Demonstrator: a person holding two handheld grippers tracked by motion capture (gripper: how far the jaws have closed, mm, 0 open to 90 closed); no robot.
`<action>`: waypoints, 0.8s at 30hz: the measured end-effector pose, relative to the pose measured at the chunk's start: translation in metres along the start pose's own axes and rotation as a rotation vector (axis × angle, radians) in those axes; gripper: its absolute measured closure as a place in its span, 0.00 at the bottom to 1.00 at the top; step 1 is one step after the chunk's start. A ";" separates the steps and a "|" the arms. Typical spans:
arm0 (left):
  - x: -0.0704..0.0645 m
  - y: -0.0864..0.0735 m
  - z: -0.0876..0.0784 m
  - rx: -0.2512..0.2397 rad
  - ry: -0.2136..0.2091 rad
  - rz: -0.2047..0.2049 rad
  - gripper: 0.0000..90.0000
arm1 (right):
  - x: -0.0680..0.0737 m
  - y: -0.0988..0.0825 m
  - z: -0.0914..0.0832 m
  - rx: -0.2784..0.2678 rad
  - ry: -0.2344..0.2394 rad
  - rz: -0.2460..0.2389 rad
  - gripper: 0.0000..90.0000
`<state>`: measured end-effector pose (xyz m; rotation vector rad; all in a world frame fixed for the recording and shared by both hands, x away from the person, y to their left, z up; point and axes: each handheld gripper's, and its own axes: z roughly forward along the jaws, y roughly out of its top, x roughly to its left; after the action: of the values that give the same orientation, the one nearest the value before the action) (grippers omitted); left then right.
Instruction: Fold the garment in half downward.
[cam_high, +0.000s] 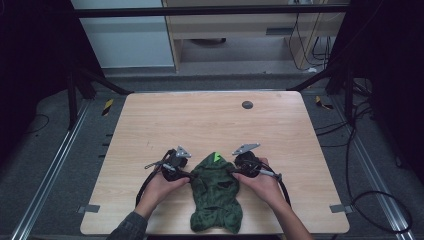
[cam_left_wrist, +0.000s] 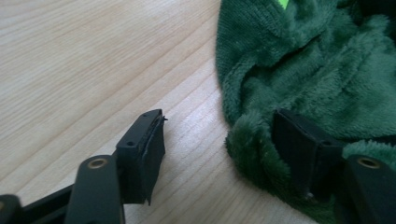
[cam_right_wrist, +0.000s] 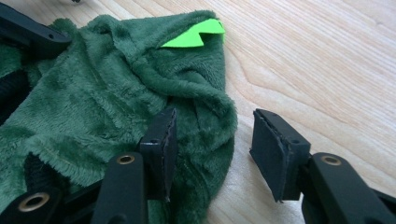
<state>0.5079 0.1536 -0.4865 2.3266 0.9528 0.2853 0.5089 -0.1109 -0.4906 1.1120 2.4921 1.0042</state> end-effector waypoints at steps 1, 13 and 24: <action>0.000 0.000 0.000 0.001 -0.005 0.000 0.42 | 0.001 0.000 0.000 0.009 0.004 0.001 0.59; -0.003 -0.001 -0.001 -0.006 -0.041 0.011 0.59 | 0.005 -0.001 0.002 0.018 0.021 -0.019 0.69; -0.005 -0.001 -0.002 -0.001 -0.078 0.026 0.76 | 0.006 -0.002 0.002 0.016 0.026 -0.019 0.72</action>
<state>0.5030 0.1512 -0.4856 2.3328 0.8847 0.2034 0.5049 -0.1062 -0.4929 1.0840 2.5307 1.0021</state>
